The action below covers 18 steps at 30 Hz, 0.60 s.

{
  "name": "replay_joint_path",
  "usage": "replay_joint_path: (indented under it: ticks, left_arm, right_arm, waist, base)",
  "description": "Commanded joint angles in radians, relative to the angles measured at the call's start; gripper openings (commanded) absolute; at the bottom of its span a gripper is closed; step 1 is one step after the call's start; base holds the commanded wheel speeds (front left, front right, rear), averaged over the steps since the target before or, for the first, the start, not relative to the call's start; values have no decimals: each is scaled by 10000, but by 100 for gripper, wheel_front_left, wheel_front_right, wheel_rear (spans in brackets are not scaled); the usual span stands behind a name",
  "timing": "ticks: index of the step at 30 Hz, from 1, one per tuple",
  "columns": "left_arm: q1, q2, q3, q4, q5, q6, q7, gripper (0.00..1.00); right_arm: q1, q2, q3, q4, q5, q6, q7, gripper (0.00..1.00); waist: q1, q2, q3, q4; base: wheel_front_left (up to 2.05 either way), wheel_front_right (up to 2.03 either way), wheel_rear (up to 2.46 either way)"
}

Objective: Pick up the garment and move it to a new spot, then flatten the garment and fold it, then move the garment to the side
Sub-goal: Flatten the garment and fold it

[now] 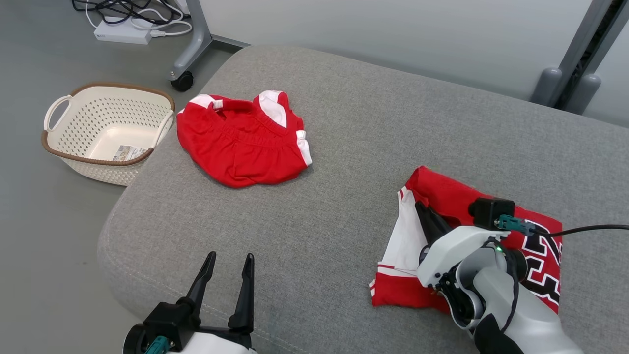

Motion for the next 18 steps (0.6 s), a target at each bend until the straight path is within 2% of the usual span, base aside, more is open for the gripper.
replay_joint_path:
  ticks: [1, 3, 4, 5, 6, 12, 18]
  left_arm:
    - [-152, 34, 6, 21, -69, 33, -37, 100]
    - [-186, 34, 2, 43, -80, 38, -38, 100]
    - [-201, 34, 8, 50, -85, 46, -38, 100]
    - [-199, 34, 27, 52, -79, 58, -37, 100]
    - [-190, 34, 43, 63, -66, 63, -37, 100]
    - [-191, 32, 160, 85, 48, 25, -37, 100]
    - [-211, 35, 292, 11, 128, -9, -39, 100]
  right_arm:
    - [-43, -62, 125, 50, 131, 7, -54, 0]
    - [5, -61, 361, 28, 451, 7, -54, 2]
    - [21, -58, 481, -13, 629, 7, -54, 36]
    - [15, -59, 604, -100, 830, 7, -56, 81]
    - [-4, -56, 738, -191, 1008, 7, -54, 100]
    - [-291, -76, 1144, -979, 1774, 7, -55, 100]
    - [-468, -75, 549, -1509, 1301, 7, -55, 100]
  waist:
    - [0, 0, 6, -3]
    - [0, 0, 7, -27]
    - [0, 0, 3, -52]
    - [0, 0, -7, -94]
    - [0, 0, -18, -146]
    - [0, 0, -104, -683]
    - [0, 0, -176, -1530]
  base:
    - [0, 0, 0]
    - [0, 0, 0]
    - [0, 0, 0]
    - [0, 0, 0]
    - [0, 0, 0]
    - [0, 0, 0]
    - [0, 0, 0]
